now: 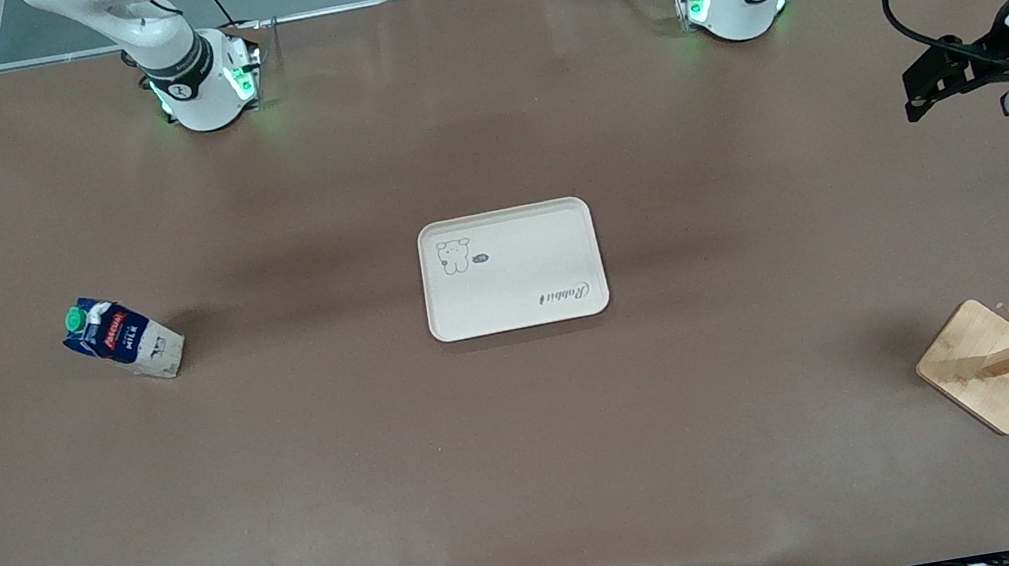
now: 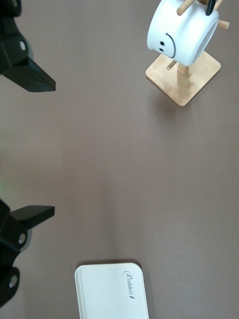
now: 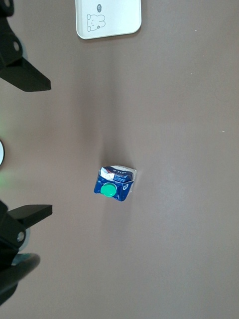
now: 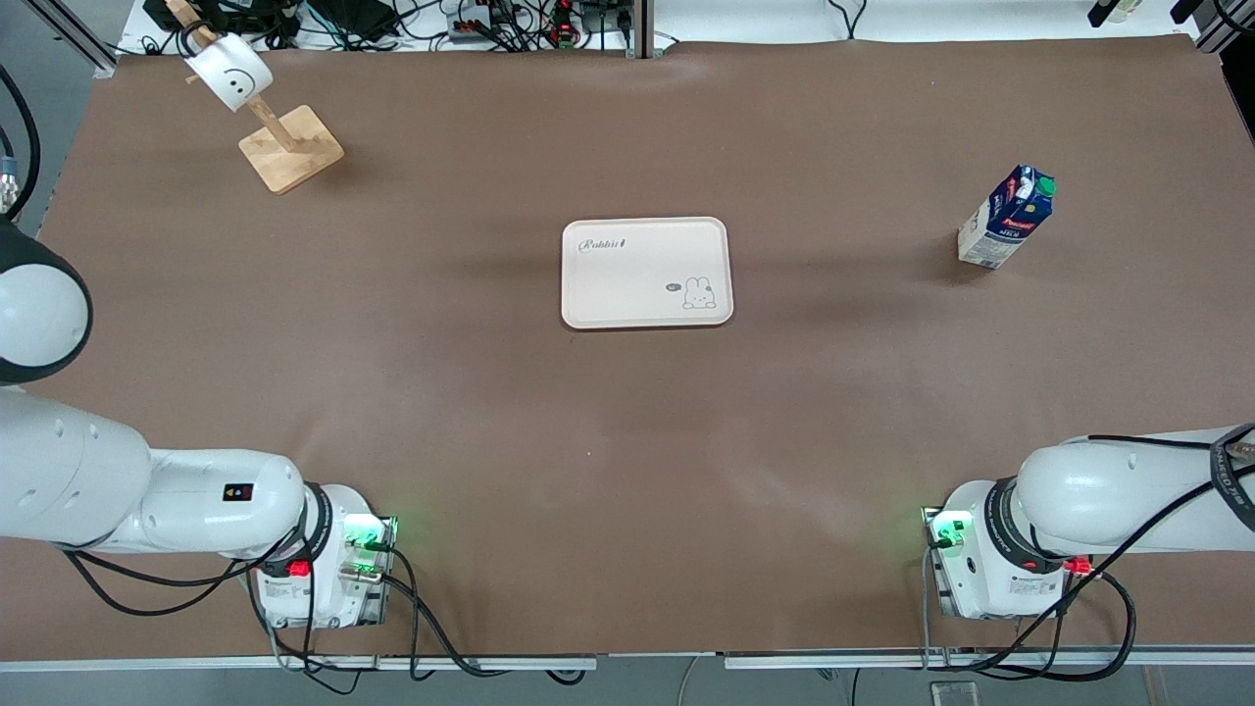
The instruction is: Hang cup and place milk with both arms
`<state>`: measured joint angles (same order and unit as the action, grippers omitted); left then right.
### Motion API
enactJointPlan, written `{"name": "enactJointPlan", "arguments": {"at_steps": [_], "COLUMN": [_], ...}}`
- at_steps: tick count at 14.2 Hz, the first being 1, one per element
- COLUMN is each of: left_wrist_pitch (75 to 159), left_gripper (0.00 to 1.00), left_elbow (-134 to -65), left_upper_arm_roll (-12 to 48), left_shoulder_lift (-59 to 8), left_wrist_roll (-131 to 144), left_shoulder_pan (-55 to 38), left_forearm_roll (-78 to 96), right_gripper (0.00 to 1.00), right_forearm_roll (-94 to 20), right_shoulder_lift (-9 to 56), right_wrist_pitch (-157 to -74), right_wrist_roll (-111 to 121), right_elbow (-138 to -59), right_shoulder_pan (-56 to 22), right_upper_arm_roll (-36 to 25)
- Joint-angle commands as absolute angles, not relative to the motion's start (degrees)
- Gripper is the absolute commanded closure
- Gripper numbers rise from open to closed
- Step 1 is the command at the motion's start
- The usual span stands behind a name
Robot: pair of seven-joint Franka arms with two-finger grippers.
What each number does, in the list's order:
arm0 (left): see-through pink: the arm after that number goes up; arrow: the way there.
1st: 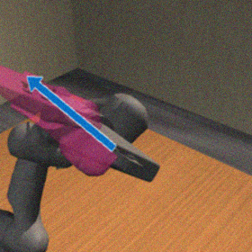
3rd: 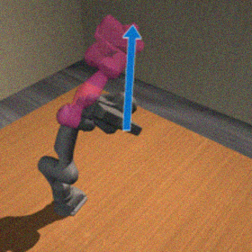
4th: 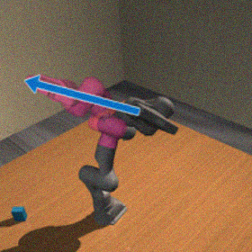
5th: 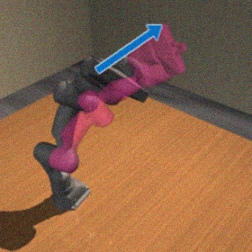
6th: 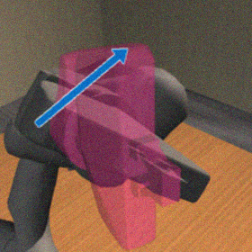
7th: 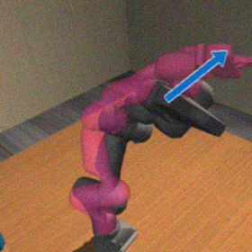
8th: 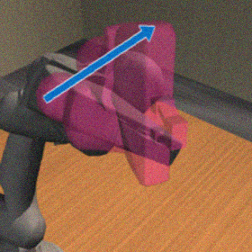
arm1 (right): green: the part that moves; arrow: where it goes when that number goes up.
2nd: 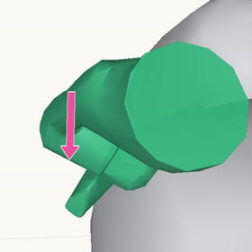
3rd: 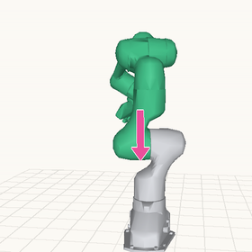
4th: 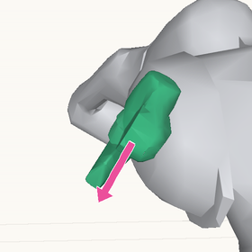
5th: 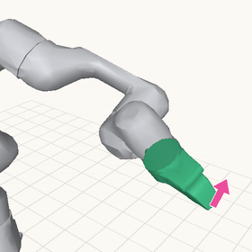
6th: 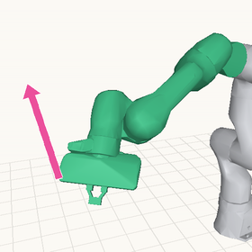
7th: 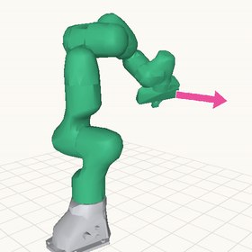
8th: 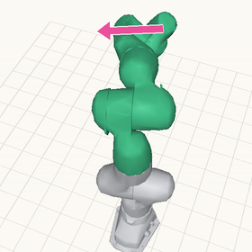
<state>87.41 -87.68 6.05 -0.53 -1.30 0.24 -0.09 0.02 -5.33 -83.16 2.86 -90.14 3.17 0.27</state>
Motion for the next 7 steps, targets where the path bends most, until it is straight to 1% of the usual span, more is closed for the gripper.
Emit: {"name": "enactJointPlan", "arguments": {"at_steps": [1,7], "left_wrist_pitch": [86.40,85.43], "left_gripper": [0.00,0.00], "left_elbow": [-86.31,-86.40], "left_upper_arm_roll": [6.94,7.12], "left_shoulder_lift": [-0.97,-0.62], "left_wrist_roll": [-0.79,1.04], "left_shoulder_pan": [0.26,0.26], "left_forearm_roll": [-0.61,-0.53], "right_gripper": [0.00,0.00], "right_forearm_roll": [0.35,0.18], "right_shoulder_lift": [-4.57,-4.66], "right_wrist_pitch": [-82.18,-82.09], "right_wrist_roll": [3.60,2.90], "right_elbow": [-88.51,-88.68], "right_shoulder_pan": [4.39,4.04], "right_upper_arm_roll": [0.79,0.88]}}
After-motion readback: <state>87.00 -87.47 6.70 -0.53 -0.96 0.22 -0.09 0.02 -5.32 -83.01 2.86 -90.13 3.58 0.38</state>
